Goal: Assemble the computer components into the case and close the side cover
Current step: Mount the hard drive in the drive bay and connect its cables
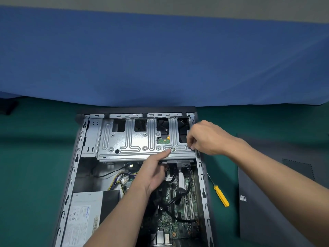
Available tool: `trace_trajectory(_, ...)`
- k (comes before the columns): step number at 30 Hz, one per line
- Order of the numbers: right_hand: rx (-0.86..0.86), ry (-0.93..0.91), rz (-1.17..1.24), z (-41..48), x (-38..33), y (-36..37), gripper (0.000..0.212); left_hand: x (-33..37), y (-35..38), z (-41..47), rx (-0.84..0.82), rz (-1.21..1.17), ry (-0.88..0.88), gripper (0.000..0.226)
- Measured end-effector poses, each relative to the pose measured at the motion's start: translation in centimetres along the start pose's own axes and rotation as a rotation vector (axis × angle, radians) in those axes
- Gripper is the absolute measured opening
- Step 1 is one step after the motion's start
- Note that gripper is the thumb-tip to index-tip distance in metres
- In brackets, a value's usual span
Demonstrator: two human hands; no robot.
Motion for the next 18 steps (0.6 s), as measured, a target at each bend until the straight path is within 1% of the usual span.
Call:
trace_trajectory(3,0.036,0.035,-0.032,0.1,-0.5,-0.1,0.021,0.0,0.1,0.1,-0.01,-0.01,-0.017,0.011)
trace_trajectory(6,0.036,0.116,0.002,0.4,-0.4,0.1,0.025,-0.1,-0.2,0.4,-0.023,0.003,-0.003,0.016)
trace_trajectory(9,0.054,0.177,0.024,0.6,-0.3,0.4,0.024,-0.1,-0.2,0.5,-0.015,0.002,0.006,0.019)
trace_trajectory(11,0.078,0.204,0.021,0.7,-0.4,0.5,0.023,0.0,-0.3,0.6,-0.016,-0.01,0.009,0.016)
trace_trajectory(15,0.142,0.216,-0.079,0.3,-0.7,0.6,0.015,0.0,-0.4,0.5,-0.032,-0.022,0.015,0.017)
trace_trajectory(18,0.151,0.181,-0.131,0.0,-1.3,0.9,0.018,-0.1,-0.4,0.6,-0.04,-0.013,0.022,0.024)
Point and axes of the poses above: each hand's wrist, its own z-axis towards the middle knuckle, its own y-axis out of the palm, x = y × z, the point moved 4 cm from there along z, towards the middle knuckle
